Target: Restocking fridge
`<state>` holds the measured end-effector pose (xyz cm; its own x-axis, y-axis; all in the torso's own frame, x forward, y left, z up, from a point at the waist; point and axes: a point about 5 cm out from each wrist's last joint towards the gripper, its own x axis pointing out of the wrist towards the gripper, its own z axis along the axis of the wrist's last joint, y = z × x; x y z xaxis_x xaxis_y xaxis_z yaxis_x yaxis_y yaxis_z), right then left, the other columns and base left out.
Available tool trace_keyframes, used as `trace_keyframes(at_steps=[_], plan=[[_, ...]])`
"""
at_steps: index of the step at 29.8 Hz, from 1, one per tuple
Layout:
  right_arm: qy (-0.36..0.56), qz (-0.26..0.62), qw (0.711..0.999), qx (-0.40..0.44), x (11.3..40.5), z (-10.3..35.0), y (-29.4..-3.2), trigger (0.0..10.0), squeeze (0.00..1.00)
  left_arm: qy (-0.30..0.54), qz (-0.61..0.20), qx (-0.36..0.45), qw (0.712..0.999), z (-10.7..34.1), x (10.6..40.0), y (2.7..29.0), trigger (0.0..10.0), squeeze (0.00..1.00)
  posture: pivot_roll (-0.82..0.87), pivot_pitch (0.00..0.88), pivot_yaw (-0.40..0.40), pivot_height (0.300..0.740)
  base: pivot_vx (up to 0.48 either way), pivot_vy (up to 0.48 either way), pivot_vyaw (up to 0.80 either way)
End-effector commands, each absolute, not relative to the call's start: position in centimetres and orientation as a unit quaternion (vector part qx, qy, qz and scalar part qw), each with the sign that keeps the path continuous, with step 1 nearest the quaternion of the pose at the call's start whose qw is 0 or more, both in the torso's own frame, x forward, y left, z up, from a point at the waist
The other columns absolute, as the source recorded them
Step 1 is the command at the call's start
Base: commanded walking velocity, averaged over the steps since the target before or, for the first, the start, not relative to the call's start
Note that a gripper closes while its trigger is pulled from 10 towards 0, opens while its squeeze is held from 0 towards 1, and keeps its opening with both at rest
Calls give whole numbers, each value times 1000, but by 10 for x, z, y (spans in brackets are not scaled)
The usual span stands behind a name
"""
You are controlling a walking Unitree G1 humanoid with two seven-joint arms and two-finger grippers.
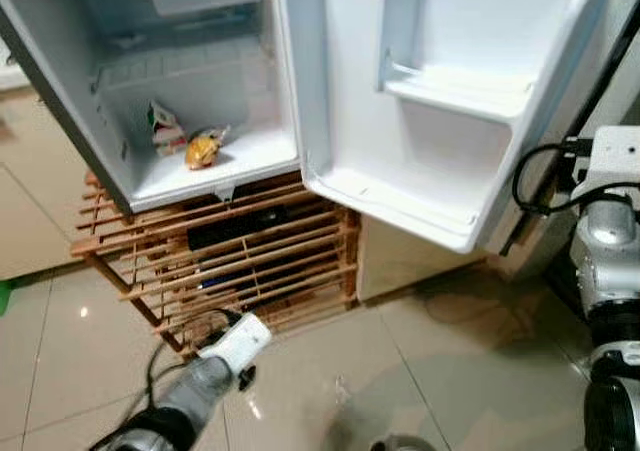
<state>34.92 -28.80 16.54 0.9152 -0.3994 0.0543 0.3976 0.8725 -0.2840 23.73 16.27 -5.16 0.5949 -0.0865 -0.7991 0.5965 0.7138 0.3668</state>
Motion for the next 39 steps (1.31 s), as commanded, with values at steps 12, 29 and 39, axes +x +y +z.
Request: trace_keyframes(at_steps=[12,29,39], plan=[[-46,255,966,21,328,201,-155,10000,0,497,-260,325,762,-78,199,164,10000,0,-136,0,47,740,0,0,0],[0,327,941,89,307,196,-150,10000,0,479,-239,291,793,-66,219,178,10000,0,-120,0,49,740,0,0,0],[34,60,998,-11,327,143,-172,10000,0,375,-194,318,849,-34,268,161,10000,0,-105,0,47,740,0,0,0]])
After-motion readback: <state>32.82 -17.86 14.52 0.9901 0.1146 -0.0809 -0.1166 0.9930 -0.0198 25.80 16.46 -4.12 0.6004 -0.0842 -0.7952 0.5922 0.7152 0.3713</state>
